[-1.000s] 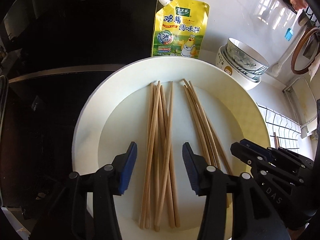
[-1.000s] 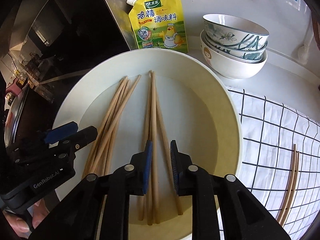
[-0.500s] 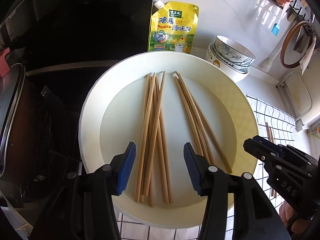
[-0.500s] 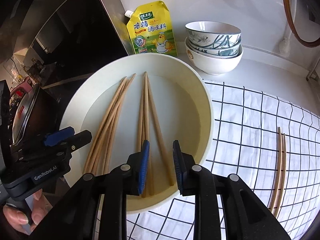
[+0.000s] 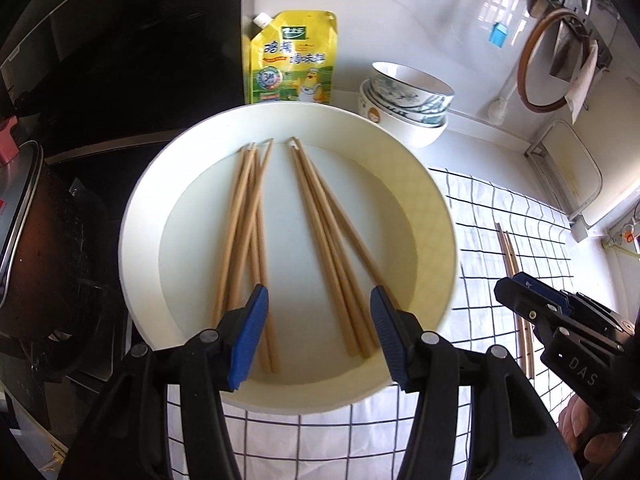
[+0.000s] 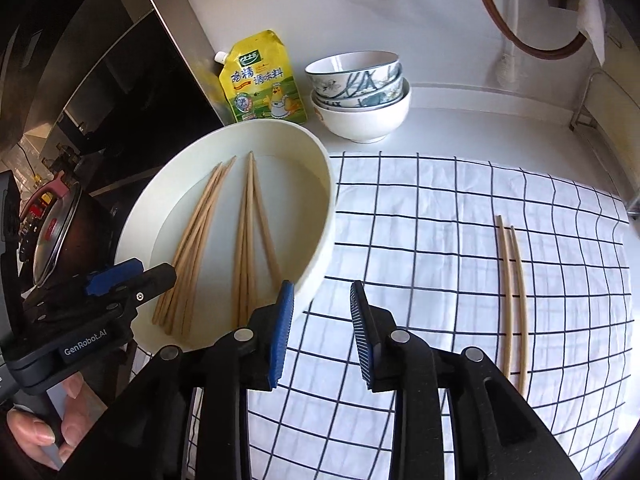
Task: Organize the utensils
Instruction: 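Move both tools back over the last two chopsticks on the cloth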
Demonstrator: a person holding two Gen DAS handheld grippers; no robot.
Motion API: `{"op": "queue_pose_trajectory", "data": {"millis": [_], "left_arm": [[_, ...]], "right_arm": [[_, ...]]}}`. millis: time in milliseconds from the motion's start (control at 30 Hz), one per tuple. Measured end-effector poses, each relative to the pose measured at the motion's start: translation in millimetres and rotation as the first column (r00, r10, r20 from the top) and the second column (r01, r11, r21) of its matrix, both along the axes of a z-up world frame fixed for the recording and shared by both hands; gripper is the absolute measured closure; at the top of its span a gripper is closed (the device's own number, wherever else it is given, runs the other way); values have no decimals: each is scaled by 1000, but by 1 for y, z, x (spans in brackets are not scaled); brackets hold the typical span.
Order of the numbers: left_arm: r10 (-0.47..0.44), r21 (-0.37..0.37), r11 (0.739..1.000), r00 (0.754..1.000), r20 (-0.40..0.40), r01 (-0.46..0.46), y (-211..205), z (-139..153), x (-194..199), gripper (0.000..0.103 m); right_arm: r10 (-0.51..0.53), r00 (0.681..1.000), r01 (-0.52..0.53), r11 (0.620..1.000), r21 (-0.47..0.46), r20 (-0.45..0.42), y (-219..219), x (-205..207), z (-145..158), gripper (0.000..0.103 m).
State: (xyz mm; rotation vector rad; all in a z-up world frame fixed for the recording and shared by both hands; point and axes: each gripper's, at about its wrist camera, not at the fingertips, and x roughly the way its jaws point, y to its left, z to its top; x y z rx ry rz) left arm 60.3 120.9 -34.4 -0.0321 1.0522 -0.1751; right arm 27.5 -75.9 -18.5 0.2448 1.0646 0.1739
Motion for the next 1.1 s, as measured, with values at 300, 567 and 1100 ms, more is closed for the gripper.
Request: {"op": "queue_pose_trajectory", "data": {"millis": [300, 567, 1100], "left_arm": [[-43, -2, 999, 999, 3, 43, -46, 4, -19, 48], [-75, 0, 997, 997, -8, 75, -93, -3, -33, 45], [-154, 33, 987, 986, -63, 157, -168, -34, -62, 44]], "right_arm": [[-89, 996, 89, 996, -20, -7, -63, -27, -6, 74], [-130, 991, 129, 990, -49, -26, -116, -46, -24, 72], [-111, 989, 102, 991, -88, -97, -154, -58, -85, 69]]}}
